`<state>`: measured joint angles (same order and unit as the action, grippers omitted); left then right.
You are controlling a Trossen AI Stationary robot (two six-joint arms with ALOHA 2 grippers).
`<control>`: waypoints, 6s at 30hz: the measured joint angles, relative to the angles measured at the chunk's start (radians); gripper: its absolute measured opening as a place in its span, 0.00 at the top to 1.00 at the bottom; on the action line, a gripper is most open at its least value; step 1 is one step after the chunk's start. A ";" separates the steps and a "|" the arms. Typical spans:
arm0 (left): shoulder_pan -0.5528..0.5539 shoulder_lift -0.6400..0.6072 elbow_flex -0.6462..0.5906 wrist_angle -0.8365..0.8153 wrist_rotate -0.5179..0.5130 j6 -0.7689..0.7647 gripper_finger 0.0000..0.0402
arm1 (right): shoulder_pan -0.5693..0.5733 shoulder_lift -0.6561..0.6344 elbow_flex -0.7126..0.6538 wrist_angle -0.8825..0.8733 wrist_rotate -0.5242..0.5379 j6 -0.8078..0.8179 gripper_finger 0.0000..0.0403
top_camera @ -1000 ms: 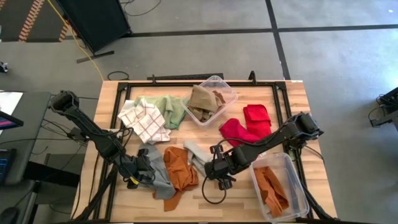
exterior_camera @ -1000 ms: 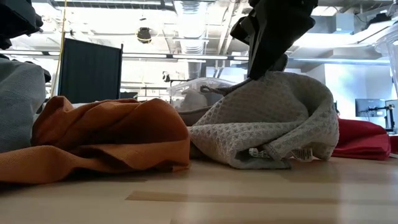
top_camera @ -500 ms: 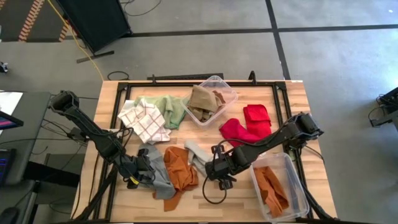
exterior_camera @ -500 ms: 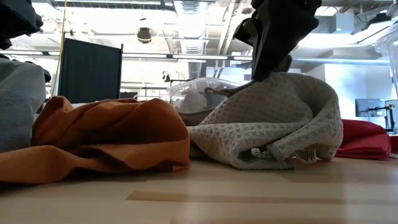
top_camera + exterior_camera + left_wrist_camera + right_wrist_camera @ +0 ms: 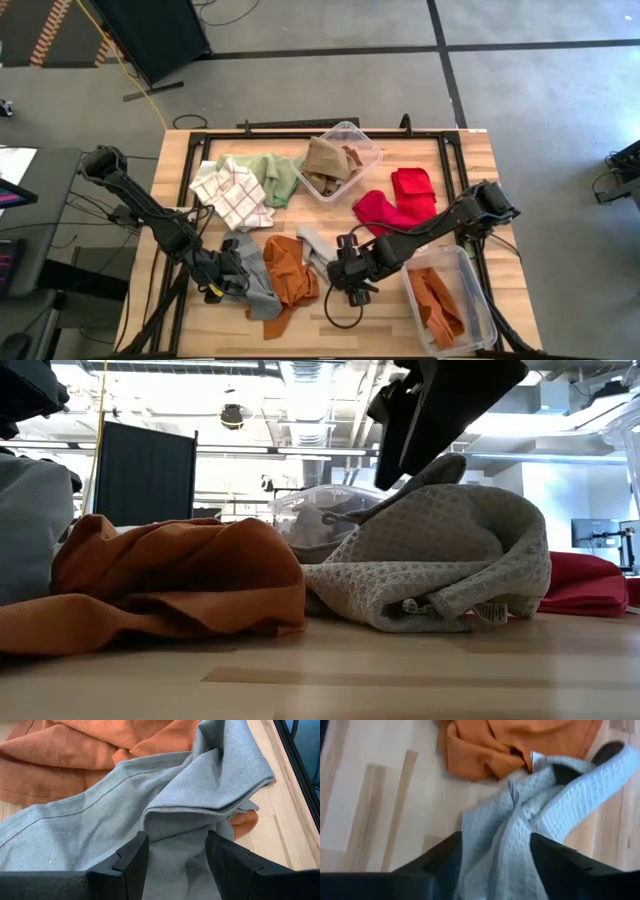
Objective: Sort towels by color in basket
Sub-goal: Put the light gray towel into the top transparent bin, then put the brown towel into the bottom transparent bin
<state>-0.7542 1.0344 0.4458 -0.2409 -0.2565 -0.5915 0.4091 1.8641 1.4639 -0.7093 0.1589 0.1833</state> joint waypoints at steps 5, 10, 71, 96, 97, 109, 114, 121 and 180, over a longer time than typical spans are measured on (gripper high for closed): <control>0.000 0.000 0.000 0.000 0.000 -0.004 0.54 | -0.007 0.012 -0.067 0.105 0.000 0.015 0.22; 0.000 0.000 0.000 0.000 0.000 -0.007 0.54 | -0.020 0.046 -0.127 0.164 0.000 0.026 0.20; 0.012 0.000 0.000 -0.035 -0.233 0.267 0.54 | -0.468 -0.517 -0.145 0.201 0.272 -0.439 0.91; 0.091 0.000 0.000 -0.039 -0.237 0.292 0.54 | -0.823 -0.057 0.092 0.022 -0.054 -0.610 0.90; 0.091 0.000 0.000 -0.039 -0.237 0.289 0.54 | -0.838 -0.034 0.096 0.024 -0.073 -0.611 0.90; 0.091 0.000 0.000 -0.043 -0.237 0.282 0.54 | -0.929 0.201 0.101 0.081 -0.295 -0.561 0.90; 0.091 0.000 0.000 -0.057 -0.228 0.276 0.54 | -0.930 0.229 0.103 0.082 -0.316 -0.550 0.88; 0.091 0.000 0.000 -0.057 -0.217 0.267 0.54 | -0.928 0.173 0.096 0.084 -0.316 -0.498 0.81; 0.020 -0.080 0.063 -0.168 -0.127 0.123 0.54 | -0.217 0.307 0.098 0.573 -0.237 -0.359 0.08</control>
<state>-0.7345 0.9543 0.5087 -0.4089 -0.3840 -0.4685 0.1921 2.1708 1.5616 -0.1363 -0.0784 -0.1757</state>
